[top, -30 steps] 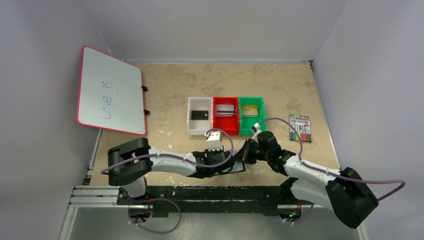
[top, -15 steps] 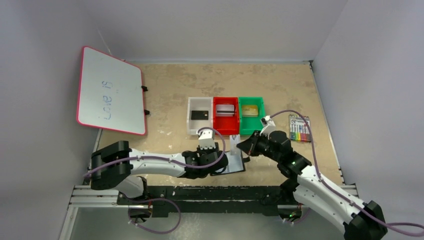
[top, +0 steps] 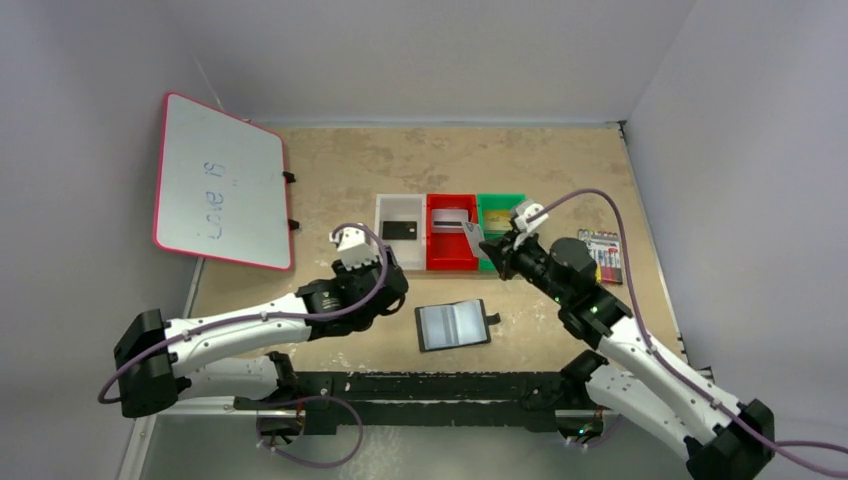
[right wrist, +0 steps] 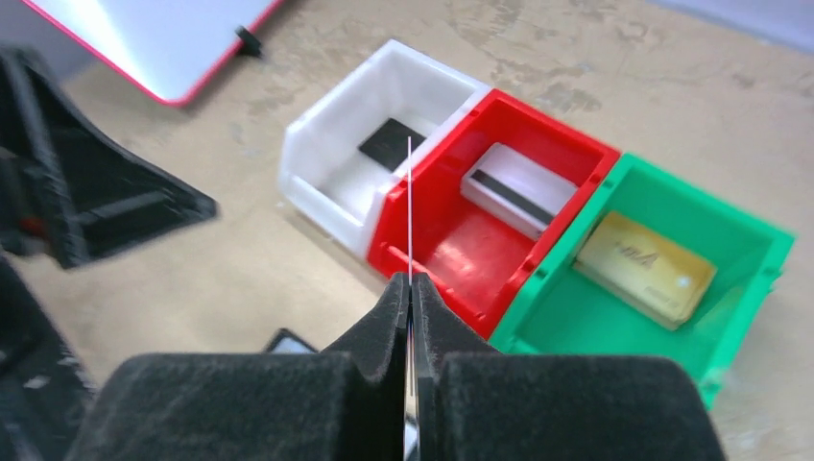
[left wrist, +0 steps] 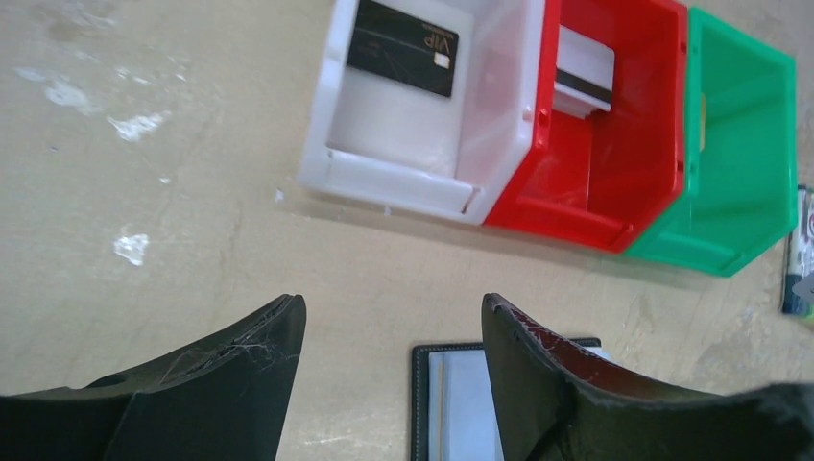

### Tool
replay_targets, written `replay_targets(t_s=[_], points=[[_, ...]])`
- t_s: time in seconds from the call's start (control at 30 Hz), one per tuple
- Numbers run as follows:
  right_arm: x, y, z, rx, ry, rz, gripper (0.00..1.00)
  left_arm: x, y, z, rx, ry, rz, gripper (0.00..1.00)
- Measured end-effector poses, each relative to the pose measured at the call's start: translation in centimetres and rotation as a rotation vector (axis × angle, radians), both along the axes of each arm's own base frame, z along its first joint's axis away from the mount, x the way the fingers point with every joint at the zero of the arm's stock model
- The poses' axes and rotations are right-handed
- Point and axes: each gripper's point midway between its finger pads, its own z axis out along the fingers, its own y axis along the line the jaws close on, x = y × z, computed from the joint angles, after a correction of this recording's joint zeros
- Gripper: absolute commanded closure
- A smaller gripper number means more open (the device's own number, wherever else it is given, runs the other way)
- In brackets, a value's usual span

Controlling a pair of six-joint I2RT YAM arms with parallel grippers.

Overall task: Take the credit cards out of the card holder
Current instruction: Remove the credit card from the card holder, then place the credit card in the storage box.

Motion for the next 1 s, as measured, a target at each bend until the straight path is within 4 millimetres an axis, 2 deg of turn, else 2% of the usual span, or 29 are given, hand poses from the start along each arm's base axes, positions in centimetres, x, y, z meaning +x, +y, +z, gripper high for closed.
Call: replay_targets(t_s=[0.1, 0.27, 0.37, 0.53, 0.63, 0.83, 1.0], points=[[1.6, 0.5, -0.1, -0.136, -0.060, 0.032, 1.00, 0.3, 2.0, 1.1, 0.006, -0.013, 0.033, 0.32], [4.2, 0.9, -2.2, -0.368, -0.128, 0.086, 1.00, -0.2, 4.6, 1.6, 0.104, -0.010, 0.056, 0.32], [5.4, 1.2, -3.2, -0.463, -0.162, 0.114, 1.00, -0.4, 5.5, 2.2, 0.127, -0.013, 0.065, 0.31], [8.0, 2.0, -4.2, -0.595, -0.202, 0.144, 1.00, -0.6, 6.2, 3.5, 0.123, -0.017, 0.071, 0.31], [9.6, 2.3, -4.6, -0.663, -0.228, 0.152, 1.00, -0.9, 6.6, 3.7, 0.126, -0.015, 0.072, 0.31], [10.4, 2.6, -6.8, -0.776, -0.256, 0.217, 1.00, -1.1, 6.8, 3.6, 0.130, -0.006, 0.064, 0.31], [11.2, 3.5, -6.8, -0.792, -0.301, 0.254, 1.00, -1.3, 7.0, 3.5, 0.137, 0.003, 0.060, 0.31]])
